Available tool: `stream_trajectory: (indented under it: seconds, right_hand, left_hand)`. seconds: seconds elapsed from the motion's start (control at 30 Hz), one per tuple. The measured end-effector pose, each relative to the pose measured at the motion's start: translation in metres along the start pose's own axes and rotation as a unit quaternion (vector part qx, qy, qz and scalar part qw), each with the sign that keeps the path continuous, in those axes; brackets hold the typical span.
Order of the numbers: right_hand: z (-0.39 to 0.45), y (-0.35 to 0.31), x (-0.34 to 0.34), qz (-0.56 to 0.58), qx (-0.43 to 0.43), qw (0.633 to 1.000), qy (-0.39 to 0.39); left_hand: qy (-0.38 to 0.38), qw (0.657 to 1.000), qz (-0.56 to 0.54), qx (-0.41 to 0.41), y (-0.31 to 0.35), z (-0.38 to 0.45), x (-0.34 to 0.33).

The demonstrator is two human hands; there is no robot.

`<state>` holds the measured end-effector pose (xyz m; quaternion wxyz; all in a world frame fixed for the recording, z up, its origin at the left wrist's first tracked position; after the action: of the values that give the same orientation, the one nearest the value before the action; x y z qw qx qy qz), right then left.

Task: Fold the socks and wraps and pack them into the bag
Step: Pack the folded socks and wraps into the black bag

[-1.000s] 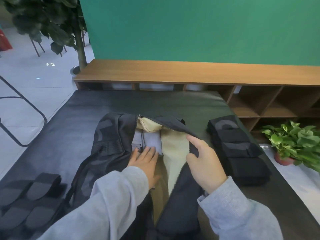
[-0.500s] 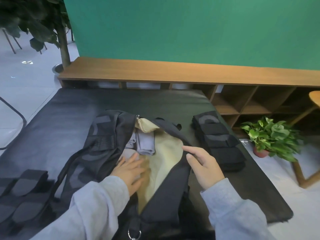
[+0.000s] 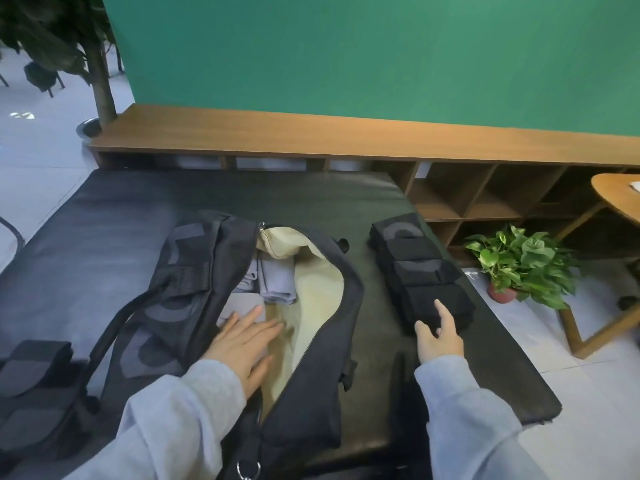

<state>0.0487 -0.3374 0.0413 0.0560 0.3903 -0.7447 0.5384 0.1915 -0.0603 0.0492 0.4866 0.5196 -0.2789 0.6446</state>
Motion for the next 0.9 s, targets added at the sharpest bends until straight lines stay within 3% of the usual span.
stream_trajectory:
  seconds: [0.3,0.57,0.9]
  right_hand:
    - [0.028,0.003,-0.005,-0.085,-0.063,0.994,0.001]
    - [0.050,-0.002,0.008,-0.104,-0.051,0.992,0.046]
    - [0.047,0.002,0.007,-0.133,-0.043,0.990,0.012]
  left_hand:
    - [0.010,1.000,0.010,-0.010,-0.001,-0.001,-0.004]
    - [0.035,0.999,0.015,-0.017,-0.001,-0.002,-0.004]
    - [0.032,0.999,0.007,-0.019,-0.003,-0.002,-0.006]
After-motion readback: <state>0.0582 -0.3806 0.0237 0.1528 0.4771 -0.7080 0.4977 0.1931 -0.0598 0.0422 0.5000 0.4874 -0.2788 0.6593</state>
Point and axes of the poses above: each hand's wrist, its own z-axis towards the middle knuckle, its own x-axis out of the back of the hand, y = z × x, the point moved 10 cm from there along z, towards the middle knuckle, and after that the axes turned 11 degrees about -x, right-handed, at the moved point
